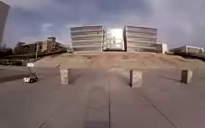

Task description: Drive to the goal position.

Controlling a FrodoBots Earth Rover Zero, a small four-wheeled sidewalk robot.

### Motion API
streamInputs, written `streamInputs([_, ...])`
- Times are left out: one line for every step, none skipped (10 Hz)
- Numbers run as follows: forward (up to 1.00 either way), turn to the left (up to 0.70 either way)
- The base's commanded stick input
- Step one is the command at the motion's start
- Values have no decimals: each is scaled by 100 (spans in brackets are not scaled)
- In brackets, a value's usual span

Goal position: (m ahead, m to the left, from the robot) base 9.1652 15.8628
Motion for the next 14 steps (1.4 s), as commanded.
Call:
streamInputs([70,-14])
streamInputs([70,-11])
streamInputs([70,-1])
streamInputs([70,0])
streamInputs([70,0])
streamInputs([70,0])
streamInputs([70,0])
streamInputs([70,2])
streamInputs([70,12])
streamInputs([70,14])
streamInputs([70,14])
streamInputs([70,14])
streamInputs([70,14])
streamInputs([70,14])
